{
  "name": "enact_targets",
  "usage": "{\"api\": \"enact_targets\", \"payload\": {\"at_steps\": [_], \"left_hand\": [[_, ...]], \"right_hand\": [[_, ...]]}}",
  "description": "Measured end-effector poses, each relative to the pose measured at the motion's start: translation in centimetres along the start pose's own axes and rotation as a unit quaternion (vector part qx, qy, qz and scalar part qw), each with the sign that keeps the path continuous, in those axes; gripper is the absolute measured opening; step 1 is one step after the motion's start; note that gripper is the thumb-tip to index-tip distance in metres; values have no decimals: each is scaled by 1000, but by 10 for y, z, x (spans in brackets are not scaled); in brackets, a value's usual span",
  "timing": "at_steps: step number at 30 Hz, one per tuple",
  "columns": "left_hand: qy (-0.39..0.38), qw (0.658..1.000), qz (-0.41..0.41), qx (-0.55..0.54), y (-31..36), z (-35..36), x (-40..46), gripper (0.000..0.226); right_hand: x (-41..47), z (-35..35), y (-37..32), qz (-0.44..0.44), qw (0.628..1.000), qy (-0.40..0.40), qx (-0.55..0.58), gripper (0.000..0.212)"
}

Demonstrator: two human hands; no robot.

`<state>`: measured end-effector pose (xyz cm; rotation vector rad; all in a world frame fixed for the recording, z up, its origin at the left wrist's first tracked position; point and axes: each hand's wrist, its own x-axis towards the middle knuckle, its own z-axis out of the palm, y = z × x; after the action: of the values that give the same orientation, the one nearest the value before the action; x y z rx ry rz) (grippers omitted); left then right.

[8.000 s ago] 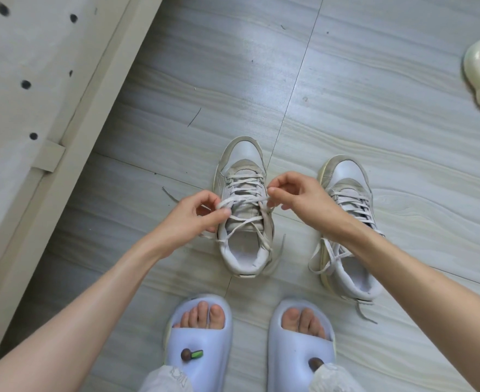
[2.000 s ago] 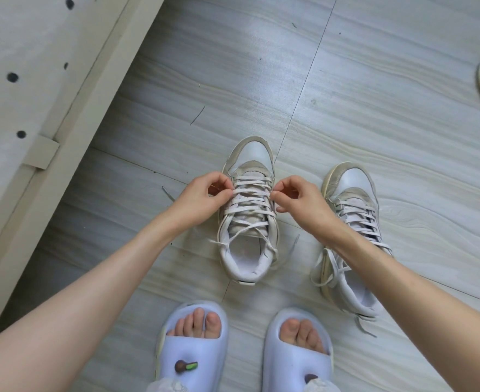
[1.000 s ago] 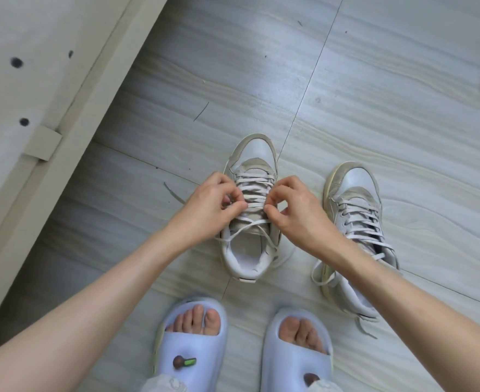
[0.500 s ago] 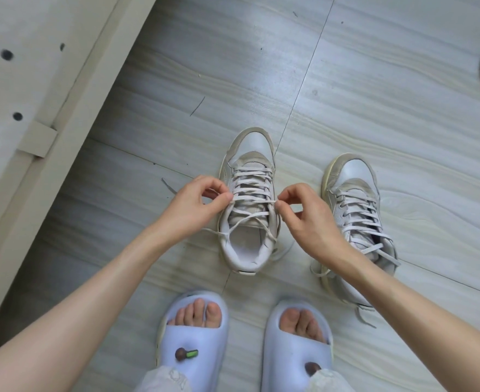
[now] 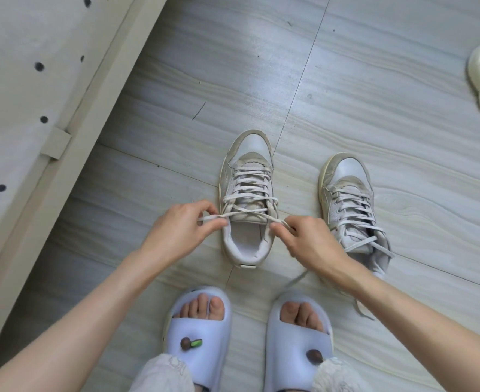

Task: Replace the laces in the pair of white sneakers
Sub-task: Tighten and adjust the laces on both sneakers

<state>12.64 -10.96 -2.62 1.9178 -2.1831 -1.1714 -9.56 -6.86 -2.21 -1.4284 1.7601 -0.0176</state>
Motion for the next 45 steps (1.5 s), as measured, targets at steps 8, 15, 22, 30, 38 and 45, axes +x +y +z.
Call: {"api": "enact_targets", "payload": {"at_steps": [8,15,22,30,38,45], "left_hand": [[8,991,82,-104,35,-37,-5,21],[-17,984,85,-154,46,-47,-5,31],[69,843,-79,-527,52,-52,41,17],[77,993,18,-83,33,11,34,27],[69,989,33,-128,32,15,40,9],[58,987,-21,-149,26,14,64,10]], "right_hand": [[-14,-48,-20,-121,978,45,163,31],[-21,-65,-25,-176,972,67,141,36],[31,-70,-16,-30,953,151,260,16],[28,-33,-3,-31,990,97,97,13],[27,-11,-17,-95,991,68,59,21],[59,-26,-30,-48,993,93,52,21]]}}
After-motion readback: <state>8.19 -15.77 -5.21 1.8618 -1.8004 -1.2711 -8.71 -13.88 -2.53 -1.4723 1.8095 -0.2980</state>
